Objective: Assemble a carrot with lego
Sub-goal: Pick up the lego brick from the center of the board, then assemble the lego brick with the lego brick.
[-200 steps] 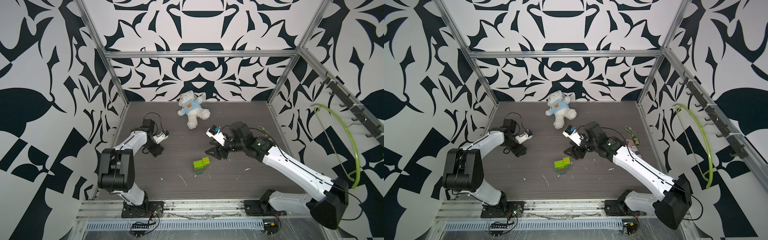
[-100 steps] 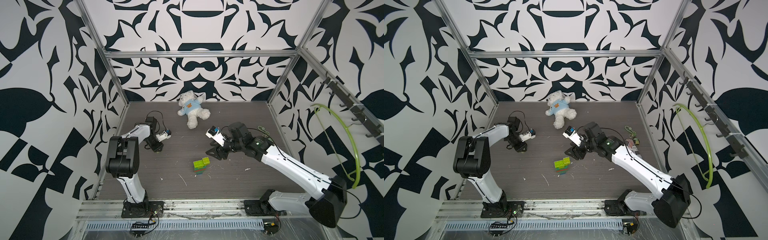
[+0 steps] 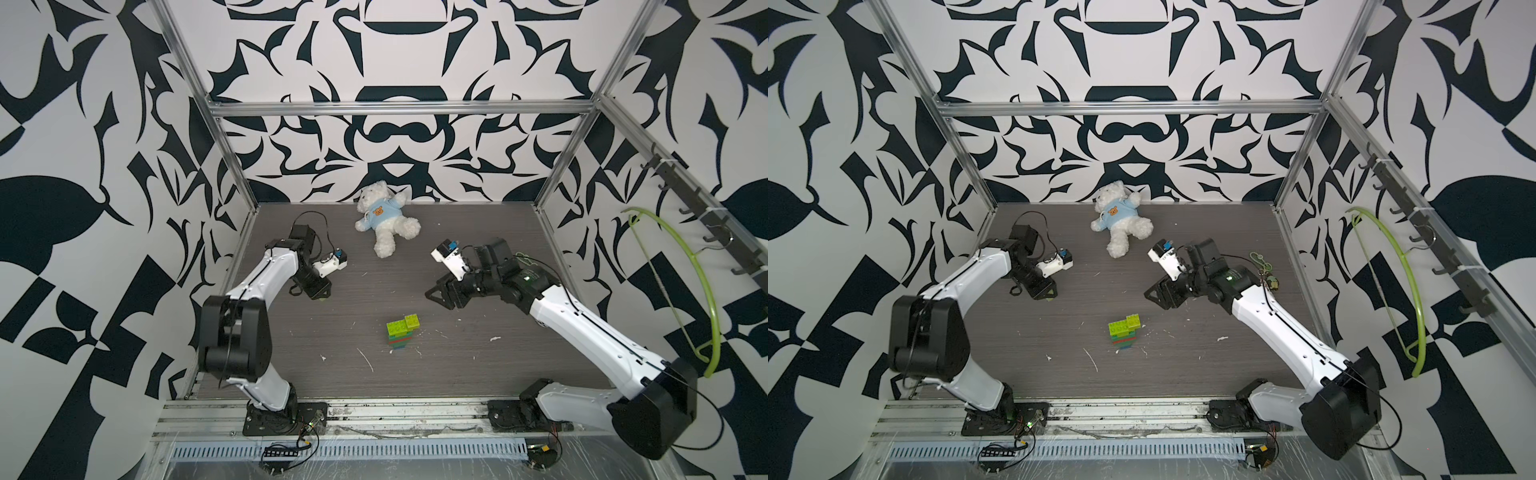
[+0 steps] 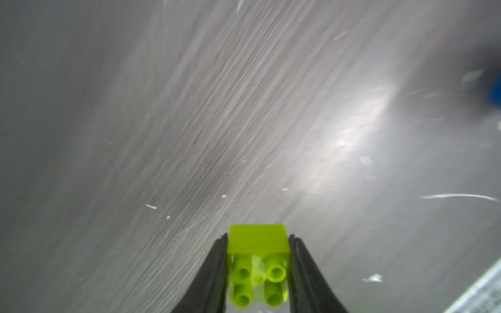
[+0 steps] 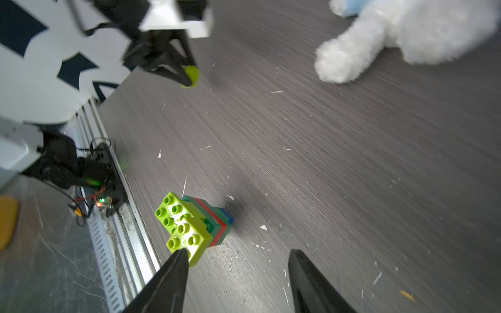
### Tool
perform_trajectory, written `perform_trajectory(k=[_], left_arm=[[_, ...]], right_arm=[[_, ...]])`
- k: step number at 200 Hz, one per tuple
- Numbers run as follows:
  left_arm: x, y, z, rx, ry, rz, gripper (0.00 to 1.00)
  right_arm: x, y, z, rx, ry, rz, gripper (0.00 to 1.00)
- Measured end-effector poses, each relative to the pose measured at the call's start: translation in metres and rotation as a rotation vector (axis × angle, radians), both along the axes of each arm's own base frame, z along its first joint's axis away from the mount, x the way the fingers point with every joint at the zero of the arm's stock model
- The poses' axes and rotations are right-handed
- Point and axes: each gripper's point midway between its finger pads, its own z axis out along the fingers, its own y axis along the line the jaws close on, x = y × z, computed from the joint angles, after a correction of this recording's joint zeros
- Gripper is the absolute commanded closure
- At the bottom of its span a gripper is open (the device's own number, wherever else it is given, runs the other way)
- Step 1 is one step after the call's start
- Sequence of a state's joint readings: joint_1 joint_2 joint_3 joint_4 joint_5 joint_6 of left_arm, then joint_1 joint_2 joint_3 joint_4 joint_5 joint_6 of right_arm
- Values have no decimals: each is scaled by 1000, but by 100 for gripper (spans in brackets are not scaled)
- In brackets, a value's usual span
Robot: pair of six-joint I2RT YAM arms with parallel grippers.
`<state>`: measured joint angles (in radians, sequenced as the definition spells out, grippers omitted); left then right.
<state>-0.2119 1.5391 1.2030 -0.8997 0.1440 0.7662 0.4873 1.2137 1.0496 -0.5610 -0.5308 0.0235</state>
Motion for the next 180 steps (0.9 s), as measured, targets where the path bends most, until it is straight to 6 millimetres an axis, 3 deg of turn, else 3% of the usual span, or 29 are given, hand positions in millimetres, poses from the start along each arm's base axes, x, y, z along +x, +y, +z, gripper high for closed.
perform_trajectory(k=[29, 58, 86, 108, 149, 180], left_arm=[[-51, -62, 69, -68, -120, -196, 85], [-100, -96, 94, -106, -116, -310, 84], [-131, -122, 92, -113, -66, -366, 83], [-143, -137, 82, -84, -23, -382, 83], [-138, -156, 53, 19, 47, -364, 84], [-128, -168, 47, 55, 56, -351, 84]], right_arm=[[-14, 4, -7, 69, 155, -28, 32], [-25, 12, -33, 115, 344, -55, 31], [-26, 19, -59, 142, 489, -87, 32], [-28, 24, -70, 160, 549, -97, 34], [-33, 40, -71, 206, 575, -64, 37], [-35, 44, -76, 215, 600, -57, 38]])
